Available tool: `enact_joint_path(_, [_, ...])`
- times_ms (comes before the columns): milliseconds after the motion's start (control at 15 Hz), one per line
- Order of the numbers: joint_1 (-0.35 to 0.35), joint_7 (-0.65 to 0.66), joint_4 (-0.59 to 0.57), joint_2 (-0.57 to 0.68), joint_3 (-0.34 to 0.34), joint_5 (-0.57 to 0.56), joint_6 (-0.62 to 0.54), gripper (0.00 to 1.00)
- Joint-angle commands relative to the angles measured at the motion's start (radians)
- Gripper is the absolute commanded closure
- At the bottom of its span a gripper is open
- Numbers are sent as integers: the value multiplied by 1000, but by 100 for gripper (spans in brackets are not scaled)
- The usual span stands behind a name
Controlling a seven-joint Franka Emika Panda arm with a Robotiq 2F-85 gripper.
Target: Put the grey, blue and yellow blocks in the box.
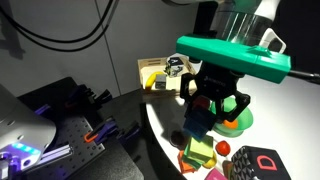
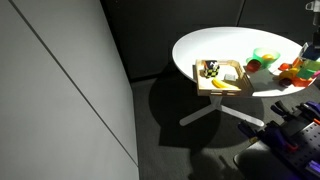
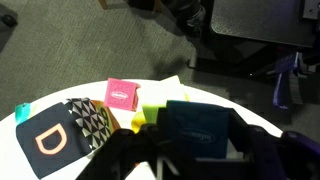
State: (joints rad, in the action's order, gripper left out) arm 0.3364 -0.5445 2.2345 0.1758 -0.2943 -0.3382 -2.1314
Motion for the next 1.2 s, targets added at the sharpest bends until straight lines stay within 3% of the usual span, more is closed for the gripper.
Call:
enact_joint_path(0, [-9, -5, -72, 40, 21, 17, 71, 66])
enact_joint_path(600, [-25, 28, -119, 71, 76, 116, 66, 66])
enact_joint_path(1133, [-85, 132, -104, 70, 123, 166, 21, 66])
